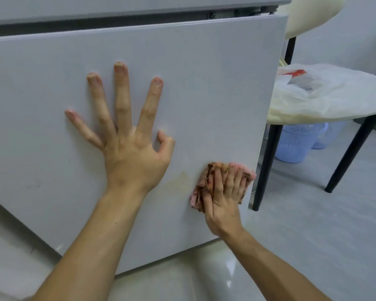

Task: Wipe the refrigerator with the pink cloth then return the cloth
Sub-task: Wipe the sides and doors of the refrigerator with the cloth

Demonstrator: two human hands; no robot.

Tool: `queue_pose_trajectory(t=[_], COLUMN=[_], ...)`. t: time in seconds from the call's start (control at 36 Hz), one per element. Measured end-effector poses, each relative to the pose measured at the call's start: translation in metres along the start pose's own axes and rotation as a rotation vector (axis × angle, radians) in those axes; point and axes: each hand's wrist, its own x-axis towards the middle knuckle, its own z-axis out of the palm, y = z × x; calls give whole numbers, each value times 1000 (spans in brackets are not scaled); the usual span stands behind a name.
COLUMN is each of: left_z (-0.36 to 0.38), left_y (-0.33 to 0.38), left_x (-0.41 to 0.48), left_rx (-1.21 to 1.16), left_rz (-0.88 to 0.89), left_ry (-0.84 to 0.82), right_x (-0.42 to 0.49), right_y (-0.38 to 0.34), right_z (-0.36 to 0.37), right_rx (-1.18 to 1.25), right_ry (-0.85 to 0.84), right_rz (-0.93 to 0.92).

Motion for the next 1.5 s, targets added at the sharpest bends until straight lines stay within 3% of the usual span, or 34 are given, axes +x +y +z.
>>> queue_pose_trajectory(t=[0.17,0.33,0.61,0.78,0.92,1.03,1.08,1.25,1.5], left_z=[0,0,11,12,10,11,10,7,3], left_y=[2,0,3,0,3,3,3,0,-22], left_x=[1,0,-11,-13,-12,-12,-12,-13,-21], left_rx=[-8,-23,-24,-34,-42,-44,-49,-52,-18], left_rz=[6,17,60,66,44,43,43,47,23], left_ry=[16,11,22,19,3,19,19,16,65], right_x=[93,92,24,62,142,144,120,-11,38], right_y=[-37,-30,-11,-27,-30,-26,-26,-21,-45], right_z=[-23,-17,3,-11,-48,-44,-32,22,5], right_rx=[-10,-8,102,148,70,14,27,12,-12], right_ry=[184,278,242,299,452,489,443,72,94], right_rz=[-67,-90,277,365,204,162,148,-56,-198])
